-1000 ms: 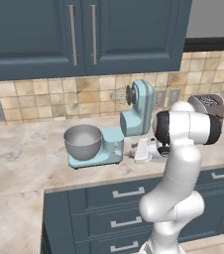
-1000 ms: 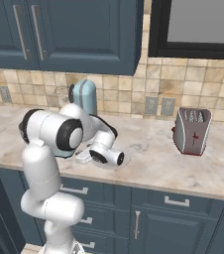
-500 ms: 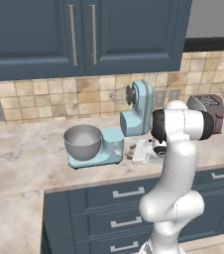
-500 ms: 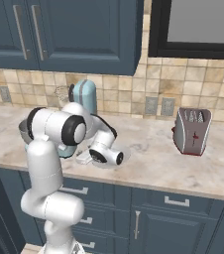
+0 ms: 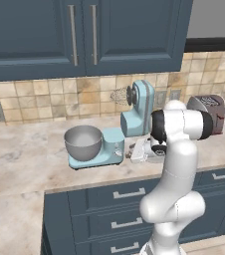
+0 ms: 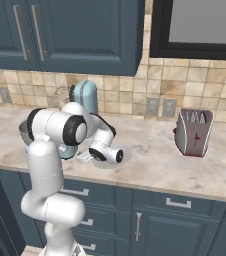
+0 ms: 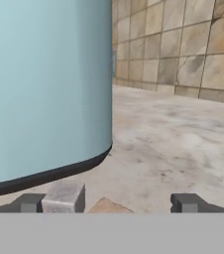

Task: Add butter and sugar cubes to the stand mixer bowl and then turn on the stand mixer to begin making frosting.

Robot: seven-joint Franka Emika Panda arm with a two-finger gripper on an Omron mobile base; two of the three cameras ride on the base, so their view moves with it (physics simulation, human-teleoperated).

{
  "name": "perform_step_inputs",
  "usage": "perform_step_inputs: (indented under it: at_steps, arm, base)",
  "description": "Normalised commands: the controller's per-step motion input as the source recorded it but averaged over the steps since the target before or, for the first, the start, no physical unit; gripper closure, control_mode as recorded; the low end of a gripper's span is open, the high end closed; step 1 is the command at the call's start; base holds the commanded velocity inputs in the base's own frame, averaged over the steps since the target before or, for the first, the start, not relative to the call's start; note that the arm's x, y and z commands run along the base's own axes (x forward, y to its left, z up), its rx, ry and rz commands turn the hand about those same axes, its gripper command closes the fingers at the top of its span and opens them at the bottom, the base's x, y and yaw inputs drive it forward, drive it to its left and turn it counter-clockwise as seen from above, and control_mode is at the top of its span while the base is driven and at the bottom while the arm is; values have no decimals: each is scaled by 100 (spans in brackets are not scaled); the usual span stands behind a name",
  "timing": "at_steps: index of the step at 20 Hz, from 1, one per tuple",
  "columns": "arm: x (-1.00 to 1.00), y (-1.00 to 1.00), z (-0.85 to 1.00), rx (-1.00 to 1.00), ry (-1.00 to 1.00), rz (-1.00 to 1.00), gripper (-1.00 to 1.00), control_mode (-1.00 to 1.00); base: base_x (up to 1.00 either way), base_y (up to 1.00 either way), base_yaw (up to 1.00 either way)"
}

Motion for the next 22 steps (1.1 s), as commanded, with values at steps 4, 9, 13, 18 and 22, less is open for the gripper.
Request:
perform_step_inputs:
  at_steps: [4,9,13,18,22]
  arm:
    - [0,-13,-29,-5,2,0,100,-100]
    - [-11,-25,-16,-3,0,0,100,-100]
    - [-24,-31,-1,0,0,0,100,-100]
    - [-29,-19,5,0,0,0,100,-100]
    - [-69,-2,75,0,-2,0,100,-100]
  base:
    - [0,0,0]
    - [0,0,0]
    - [0,0,0]
    - [0,0,0]
    - [0,0,0]
